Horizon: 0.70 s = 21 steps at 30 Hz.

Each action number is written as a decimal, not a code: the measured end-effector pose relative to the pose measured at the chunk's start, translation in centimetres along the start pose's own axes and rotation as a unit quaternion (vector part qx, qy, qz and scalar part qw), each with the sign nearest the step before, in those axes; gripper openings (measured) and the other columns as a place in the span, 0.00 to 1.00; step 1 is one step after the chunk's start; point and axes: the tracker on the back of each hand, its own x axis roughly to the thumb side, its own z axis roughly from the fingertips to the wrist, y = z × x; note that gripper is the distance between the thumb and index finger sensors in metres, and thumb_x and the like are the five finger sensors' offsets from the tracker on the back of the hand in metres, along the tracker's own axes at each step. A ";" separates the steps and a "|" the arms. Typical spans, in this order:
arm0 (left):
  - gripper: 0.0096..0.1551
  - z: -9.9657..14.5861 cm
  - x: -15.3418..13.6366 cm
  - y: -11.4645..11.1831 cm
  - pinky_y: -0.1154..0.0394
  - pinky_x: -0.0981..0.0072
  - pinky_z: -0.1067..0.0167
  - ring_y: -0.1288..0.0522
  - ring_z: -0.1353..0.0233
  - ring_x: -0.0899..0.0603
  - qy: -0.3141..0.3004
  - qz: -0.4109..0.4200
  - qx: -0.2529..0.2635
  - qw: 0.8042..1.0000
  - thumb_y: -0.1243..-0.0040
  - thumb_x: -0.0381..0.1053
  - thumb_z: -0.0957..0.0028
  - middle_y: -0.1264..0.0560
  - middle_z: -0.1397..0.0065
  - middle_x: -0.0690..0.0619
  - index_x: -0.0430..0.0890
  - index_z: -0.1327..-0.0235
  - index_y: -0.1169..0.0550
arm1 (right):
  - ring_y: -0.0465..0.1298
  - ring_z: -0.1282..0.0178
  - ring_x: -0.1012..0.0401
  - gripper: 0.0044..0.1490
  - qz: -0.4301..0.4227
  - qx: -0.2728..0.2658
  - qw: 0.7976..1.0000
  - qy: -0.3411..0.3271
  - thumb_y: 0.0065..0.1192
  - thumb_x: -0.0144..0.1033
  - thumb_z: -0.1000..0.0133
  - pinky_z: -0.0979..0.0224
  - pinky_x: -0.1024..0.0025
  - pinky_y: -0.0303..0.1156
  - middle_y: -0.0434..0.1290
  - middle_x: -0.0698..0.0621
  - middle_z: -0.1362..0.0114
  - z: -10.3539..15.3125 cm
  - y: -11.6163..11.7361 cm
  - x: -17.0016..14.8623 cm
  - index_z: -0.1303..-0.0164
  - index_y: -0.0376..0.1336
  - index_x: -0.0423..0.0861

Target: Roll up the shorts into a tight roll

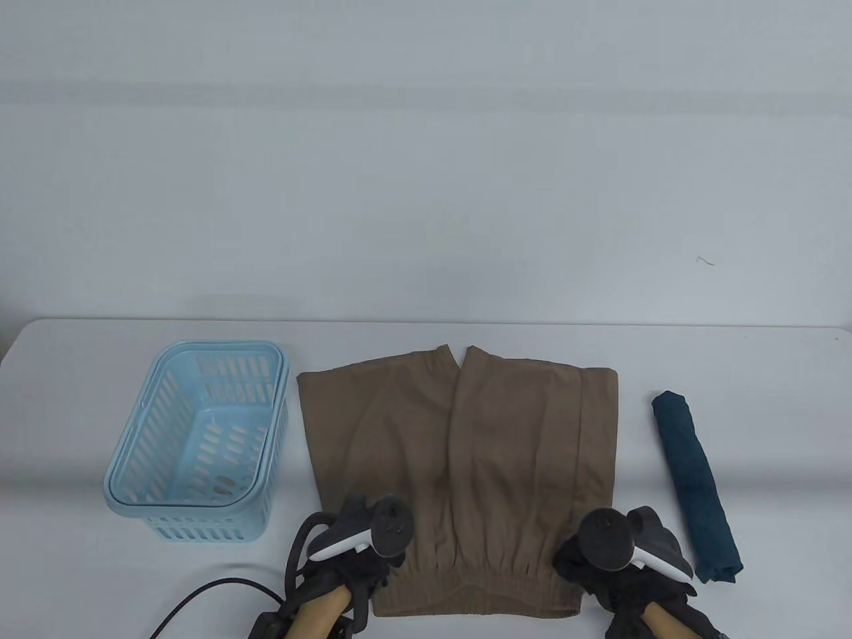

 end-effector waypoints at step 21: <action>0.27 -13.5 4.8 8.0 0.53 0.26 0.29 0.36 0.20 0.30 0.000 0.017 0.082 0.997 0.51 0.38 0.43 0.36 0.19 0.42 0.47 0.28 0.30 | 0.59 0.18 0.41 0.40 -0.010 0.075 0.993 -0.090 0.51 0.44 0.41 0.24 0.37 0.56 0.53 0.42 0.14 -2.3 3.3 12.3 0.18 0.50 0.45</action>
